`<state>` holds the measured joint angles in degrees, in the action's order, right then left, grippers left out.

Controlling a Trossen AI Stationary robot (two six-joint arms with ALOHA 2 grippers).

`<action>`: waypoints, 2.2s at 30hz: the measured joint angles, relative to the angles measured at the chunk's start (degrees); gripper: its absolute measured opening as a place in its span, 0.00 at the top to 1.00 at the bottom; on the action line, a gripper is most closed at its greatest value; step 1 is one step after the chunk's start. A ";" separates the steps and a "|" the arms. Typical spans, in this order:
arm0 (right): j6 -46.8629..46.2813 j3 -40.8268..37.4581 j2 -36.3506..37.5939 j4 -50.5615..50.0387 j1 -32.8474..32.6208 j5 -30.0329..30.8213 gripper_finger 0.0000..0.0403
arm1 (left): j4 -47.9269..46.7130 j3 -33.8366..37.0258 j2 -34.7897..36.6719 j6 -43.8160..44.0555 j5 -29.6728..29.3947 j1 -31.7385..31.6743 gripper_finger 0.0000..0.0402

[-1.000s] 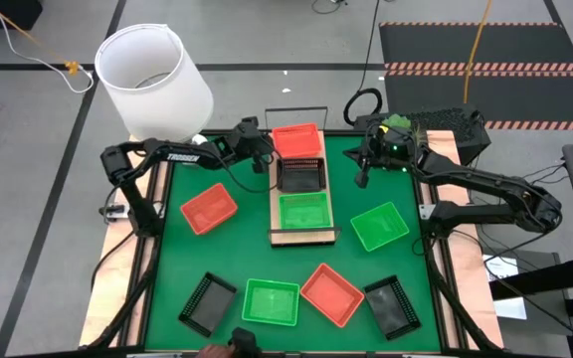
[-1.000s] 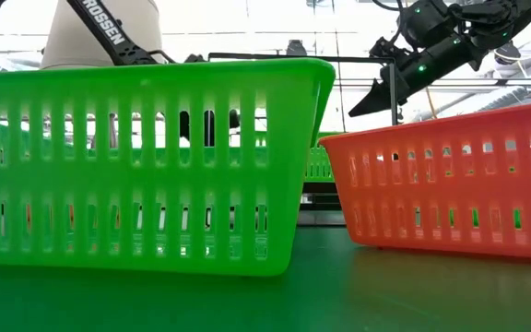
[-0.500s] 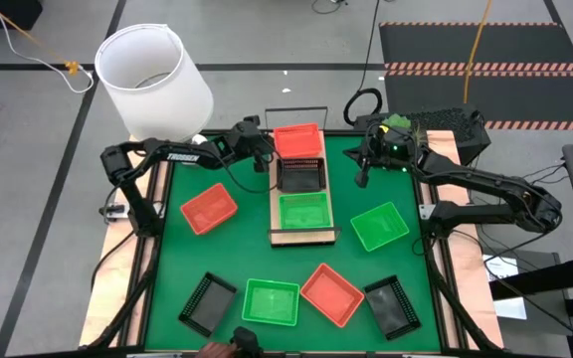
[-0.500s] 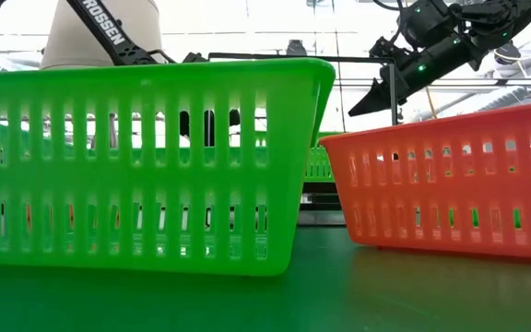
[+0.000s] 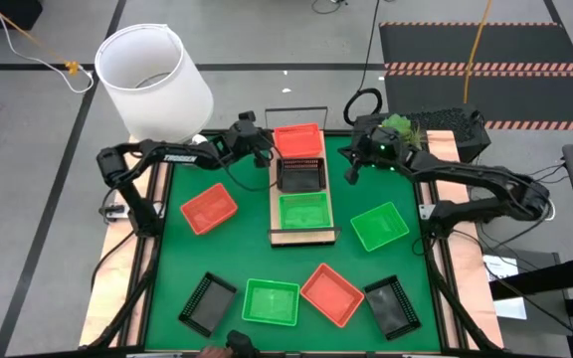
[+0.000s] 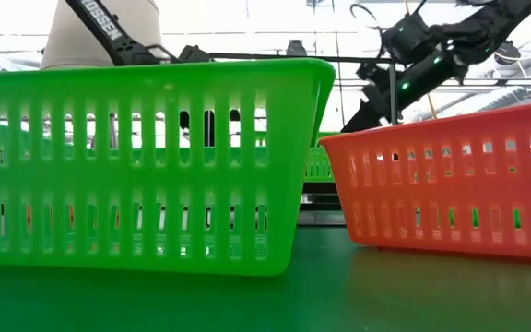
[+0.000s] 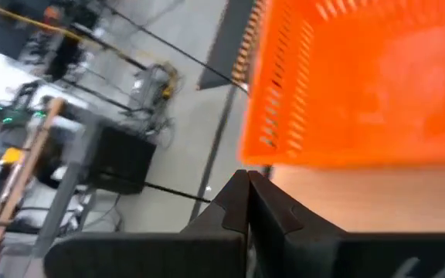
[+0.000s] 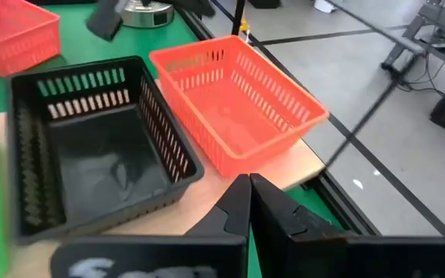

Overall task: Stack baskets on shelf by color
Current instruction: Adjust the bins on the shelf

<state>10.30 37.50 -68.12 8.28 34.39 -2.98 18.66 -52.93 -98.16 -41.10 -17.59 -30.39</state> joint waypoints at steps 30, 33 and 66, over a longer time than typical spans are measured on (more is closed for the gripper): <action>-5.09 6.05 -20.87 11.81 2.87 -4.79 1.00 | -33.88 0.04 23.23 20.43 -1.84 9.32 0.99; -4.90 6.05 -20.88 11.58 2.66 -4.76 1.00 | -33.91 0.04 23.25 20.45 -1.84 9.32 0.97; 1.52 6.05 -14.62 3.39 2.64 -4.42 1.00 | -11.03 0.09 2.35 11.79 9.90 2.36 0.99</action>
<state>11.82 43.55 -82.74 11.67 37.04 -7.41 7.63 -52.84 -95.81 -29.30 -7.69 -28.03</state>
